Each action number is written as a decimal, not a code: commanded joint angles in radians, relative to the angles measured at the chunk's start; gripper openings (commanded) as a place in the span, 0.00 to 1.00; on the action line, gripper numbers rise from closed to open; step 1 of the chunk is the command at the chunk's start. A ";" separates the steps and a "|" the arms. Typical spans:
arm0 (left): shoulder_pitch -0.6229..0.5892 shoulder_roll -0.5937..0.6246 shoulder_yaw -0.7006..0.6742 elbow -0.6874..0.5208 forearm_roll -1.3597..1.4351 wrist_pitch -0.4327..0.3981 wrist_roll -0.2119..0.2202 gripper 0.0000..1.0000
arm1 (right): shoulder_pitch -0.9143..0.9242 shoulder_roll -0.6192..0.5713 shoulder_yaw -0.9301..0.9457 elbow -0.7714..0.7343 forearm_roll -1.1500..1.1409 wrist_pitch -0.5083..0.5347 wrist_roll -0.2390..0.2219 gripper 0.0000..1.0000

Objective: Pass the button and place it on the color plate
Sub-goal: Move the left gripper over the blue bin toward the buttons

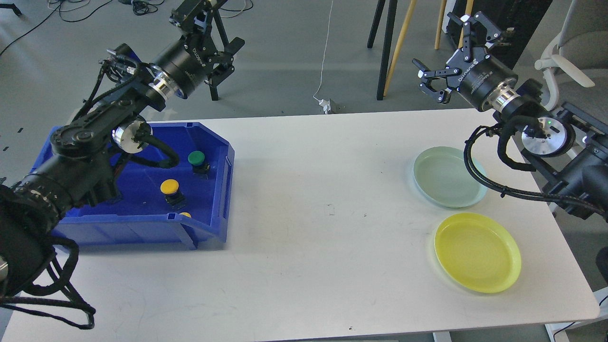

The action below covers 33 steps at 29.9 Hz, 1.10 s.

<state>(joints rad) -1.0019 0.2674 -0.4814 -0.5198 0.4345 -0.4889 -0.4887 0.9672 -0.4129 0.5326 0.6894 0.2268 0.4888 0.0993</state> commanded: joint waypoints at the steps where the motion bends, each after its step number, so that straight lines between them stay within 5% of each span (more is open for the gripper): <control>1: 0.008 0.004 0.003 0.004 0.000 0.000 0.000 1.00 | -0.007 0.000 0.046 -0.004 0.000 0.000 -0.010 1.00; 10: 0.025 0.041 -0.020 0.025 -0.083 0.000 0.000 1.00 | -0.016 0.005 0.052 -0.010 0.000 0.000 -0.007 1.00; 15: 0.106 0.073 -0.150 -0.291 -0.073 0.000 0.000 1.00 | -0.021 0.014 0.059 -0.008 0.000 0.000 -0.007 1.00; 19: 0.097 0.243 -0.158 -0.530 0.126 0.000 0.000 0.99 | -0.053 -0.042 0.058 -0.004 0.000 0.000 -0.010 1.00; 26: -0.196 0.525 0.384 -0.626 0.475 0.000 0.000 0.99 | -0.087 -0.132 0.064 -0.001 0.000 0.000 -0.010 1.00; 33: -0.389 0.586 0.754 -0.605 1.096 0.061 0.000 0.96 | -0.099 -0.142 0.064 -0.002 0.000 0.000 -0.009 1.00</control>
<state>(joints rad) -1.3477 0.8487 0.1633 -1.1434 1.3223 -0.4348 -0.4886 0.8773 -0.5543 0.5968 0.6883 0.2269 0.4888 0.0901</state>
